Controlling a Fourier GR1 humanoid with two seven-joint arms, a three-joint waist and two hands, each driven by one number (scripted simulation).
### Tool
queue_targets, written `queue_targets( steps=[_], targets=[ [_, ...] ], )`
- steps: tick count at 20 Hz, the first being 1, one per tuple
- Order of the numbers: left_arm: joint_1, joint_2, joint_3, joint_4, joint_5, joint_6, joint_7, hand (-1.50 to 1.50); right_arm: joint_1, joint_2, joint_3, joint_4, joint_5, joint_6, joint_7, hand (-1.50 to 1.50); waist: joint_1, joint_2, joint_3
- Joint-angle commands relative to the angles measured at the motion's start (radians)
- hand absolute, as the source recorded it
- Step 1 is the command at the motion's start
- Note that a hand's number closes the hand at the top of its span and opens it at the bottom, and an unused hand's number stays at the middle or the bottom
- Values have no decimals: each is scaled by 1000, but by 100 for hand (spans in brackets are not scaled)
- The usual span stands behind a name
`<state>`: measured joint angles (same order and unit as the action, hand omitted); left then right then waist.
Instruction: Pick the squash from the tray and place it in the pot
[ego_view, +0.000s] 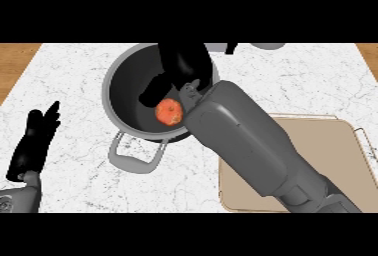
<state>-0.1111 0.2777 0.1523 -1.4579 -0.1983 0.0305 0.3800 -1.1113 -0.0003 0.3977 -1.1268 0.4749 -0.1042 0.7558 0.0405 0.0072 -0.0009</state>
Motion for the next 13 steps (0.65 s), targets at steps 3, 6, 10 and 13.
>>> queue_targets(
  steps=[3,6,10,13],
  targets=[
    [-29,-29,-28,26,-48,43,5,0,98,0,2,10,-114,-290,-161,-150,-12,2,1],
    [9,10,2,-25,3,-16,17,0,61,0,-46,19,-149,-429,-168,-150,3,-2,1],
    [7,-28,1,44,-20,29,-27,0,89,-16,-173,25,-166,-435,-263,-150,-31,-3,1],
    [-34,-29,-2,21,-22,32,32,0,154,-50,-193,-75,-152,-462,-261,-150,-44,-8,1]
  ],
)
